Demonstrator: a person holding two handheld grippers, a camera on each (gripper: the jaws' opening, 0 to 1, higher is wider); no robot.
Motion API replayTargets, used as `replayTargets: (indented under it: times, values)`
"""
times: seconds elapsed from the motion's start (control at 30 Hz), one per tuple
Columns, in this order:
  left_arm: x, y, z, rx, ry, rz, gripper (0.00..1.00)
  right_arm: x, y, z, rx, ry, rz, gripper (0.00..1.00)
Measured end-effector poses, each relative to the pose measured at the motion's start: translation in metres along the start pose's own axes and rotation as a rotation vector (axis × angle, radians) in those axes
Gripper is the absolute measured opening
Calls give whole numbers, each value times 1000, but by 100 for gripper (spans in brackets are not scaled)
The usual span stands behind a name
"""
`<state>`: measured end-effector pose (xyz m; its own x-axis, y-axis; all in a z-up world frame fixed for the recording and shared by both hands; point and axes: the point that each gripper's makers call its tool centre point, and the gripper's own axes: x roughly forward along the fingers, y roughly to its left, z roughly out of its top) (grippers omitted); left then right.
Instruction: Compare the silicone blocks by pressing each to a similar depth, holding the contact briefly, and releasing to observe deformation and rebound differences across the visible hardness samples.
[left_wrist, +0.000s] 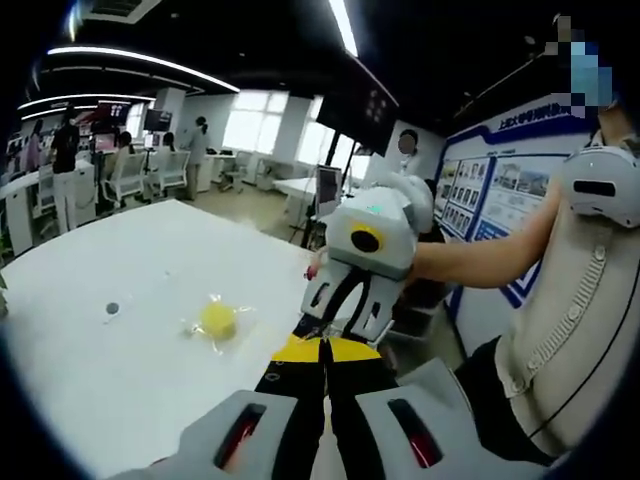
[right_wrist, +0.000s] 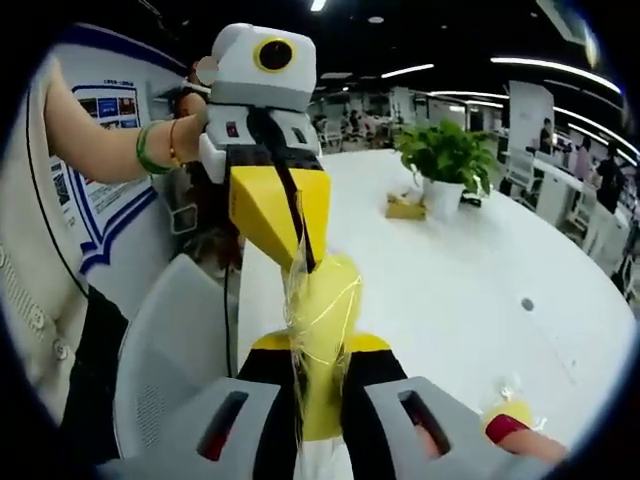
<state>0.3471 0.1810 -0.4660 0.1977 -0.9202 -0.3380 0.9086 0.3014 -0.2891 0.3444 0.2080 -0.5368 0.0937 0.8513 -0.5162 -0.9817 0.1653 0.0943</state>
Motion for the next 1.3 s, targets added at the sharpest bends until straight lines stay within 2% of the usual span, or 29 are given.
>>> replayTargets:
  times: [0.57,0.67,0.83,0.93,1.1,1.3]
  values:
    - [-3,-10,-4,8,2,5,0,-2,13,0,25,9,11,6]
    - [-3,-12,-3,8,1,5,0,-2,16,0,49,-11,23,7]
    - [-4,-15,-4,2,2,10,0,-3,18,0,37,-20,12,8]
    - [-4,-17,-2,-9,-8,13,0,-5,18,2,62,-50,15,9]
    - [-3,-20,-3,-6,11,24,0,-4,20,1,71,-47,13,10]
    - [-3,-19,-2,-12,3,42,0,-5,18,2,76,-48,2,13]
